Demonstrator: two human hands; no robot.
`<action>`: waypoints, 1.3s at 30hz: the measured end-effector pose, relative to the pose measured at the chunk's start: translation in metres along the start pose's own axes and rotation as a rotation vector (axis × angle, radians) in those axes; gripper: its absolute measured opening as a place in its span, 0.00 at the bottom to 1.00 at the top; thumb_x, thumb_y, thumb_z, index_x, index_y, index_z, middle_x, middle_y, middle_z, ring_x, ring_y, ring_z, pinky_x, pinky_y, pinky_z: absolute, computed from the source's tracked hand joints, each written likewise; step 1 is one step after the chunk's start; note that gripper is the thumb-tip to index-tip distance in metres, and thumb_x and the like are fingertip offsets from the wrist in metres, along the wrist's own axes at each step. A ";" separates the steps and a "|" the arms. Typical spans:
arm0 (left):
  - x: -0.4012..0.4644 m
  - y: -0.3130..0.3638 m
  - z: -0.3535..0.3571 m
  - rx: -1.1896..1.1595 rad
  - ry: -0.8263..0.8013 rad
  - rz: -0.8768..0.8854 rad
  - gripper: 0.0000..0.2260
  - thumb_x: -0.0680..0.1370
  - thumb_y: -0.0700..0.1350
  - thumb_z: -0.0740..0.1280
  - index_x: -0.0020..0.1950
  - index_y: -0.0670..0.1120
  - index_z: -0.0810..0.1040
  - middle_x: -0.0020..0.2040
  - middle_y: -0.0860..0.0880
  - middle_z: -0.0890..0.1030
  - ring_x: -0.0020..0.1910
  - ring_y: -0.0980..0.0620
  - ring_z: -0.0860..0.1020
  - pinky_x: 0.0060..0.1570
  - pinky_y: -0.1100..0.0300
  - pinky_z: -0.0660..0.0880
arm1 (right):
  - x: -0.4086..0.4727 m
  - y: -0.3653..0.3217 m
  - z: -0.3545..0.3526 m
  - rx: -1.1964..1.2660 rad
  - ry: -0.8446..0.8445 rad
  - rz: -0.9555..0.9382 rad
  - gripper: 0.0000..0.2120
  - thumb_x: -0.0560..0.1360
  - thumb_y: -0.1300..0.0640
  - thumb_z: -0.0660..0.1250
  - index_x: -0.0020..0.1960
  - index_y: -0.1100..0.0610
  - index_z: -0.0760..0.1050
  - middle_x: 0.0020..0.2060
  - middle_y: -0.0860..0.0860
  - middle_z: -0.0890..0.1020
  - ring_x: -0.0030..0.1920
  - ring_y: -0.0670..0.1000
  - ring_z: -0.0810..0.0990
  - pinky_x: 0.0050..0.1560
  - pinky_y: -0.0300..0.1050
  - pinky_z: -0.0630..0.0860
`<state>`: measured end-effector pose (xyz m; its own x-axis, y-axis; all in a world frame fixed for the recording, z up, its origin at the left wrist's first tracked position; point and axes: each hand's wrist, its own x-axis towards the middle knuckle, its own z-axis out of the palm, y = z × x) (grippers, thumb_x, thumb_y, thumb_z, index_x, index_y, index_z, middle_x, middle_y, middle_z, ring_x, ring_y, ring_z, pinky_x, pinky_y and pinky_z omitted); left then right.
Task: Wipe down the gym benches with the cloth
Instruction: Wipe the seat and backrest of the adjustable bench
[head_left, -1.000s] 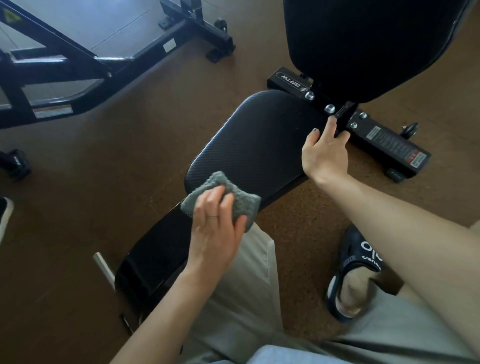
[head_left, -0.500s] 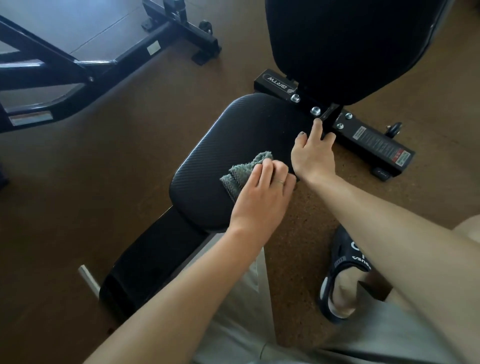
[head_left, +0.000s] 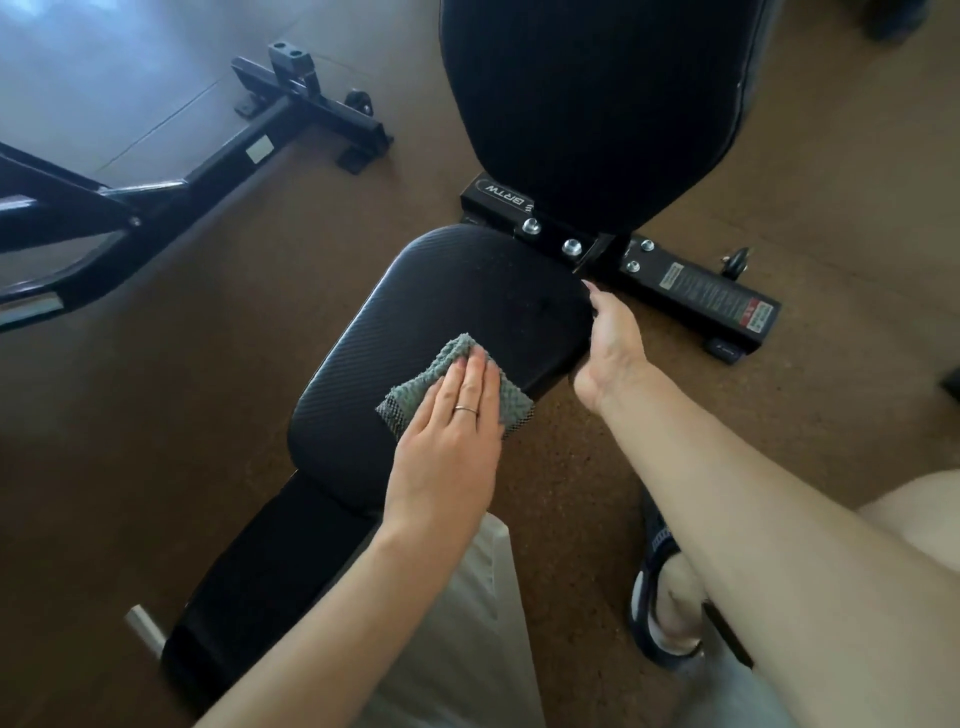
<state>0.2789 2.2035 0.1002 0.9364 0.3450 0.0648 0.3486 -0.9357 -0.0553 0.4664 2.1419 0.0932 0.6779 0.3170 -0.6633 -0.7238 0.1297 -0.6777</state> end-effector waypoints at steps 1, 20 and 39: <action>0.011 0.006 0.001 -0.018 0.001 -0.008 0.27 0.84 0.45 0.62 0.80 0.37 0.59 0.80 0.39 0.61 0.79 0.43 0.63 0.77 0.50 0.60 | -0.001 0.000 -0.001 0.029 -0.017 0.010 0.17 0.84 0.47 0.59 0.67 0.49 0.80 0.59 0.53 0.86 0.59 0.57 0.84 0.64 0.59 0.79; 0.061 0.014 0.008 -0.020 -0.084 0.189 0.31 0.82 0.44 0.65 0.81 0.40 0.56 0.81 0.41 0.58 0.80 0.46 0.59 0.78 0.53 0.56 | -0.008 -0.011 -0.010 -0.037 -0.007 0.060 0.17 0.85 0.46 0.56 0.65 0.49 0.79 0.56 0.53 0.83 0.55 0.53 0.81 0.51 0.50 0.78; 0.072 -0.004 -0.010 -0.174 -0.209 0.120 0.27 0.86 0.56 0.44 0.83 0.48 0.44 0.83 0.52 0.44 0.82 0.57 0.44 0.80 0.59 0.44 | -0.001 0.000 0.004 0.037 0.101 0.163 0.22 0.84 0.42 0.57 0.69 0.53 0.77 0.63 0.58 0.82 0.61 0.60 0.81 0.68 0.57 0.75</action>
<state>0.3440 2.2314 0.1146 0.9651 0.2220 -0.1392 0.2392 -0.9632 0.1224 0.4653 2.1450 0.0956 0.5591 0.2408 -0.7934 -0.8283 0.1190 -0.5476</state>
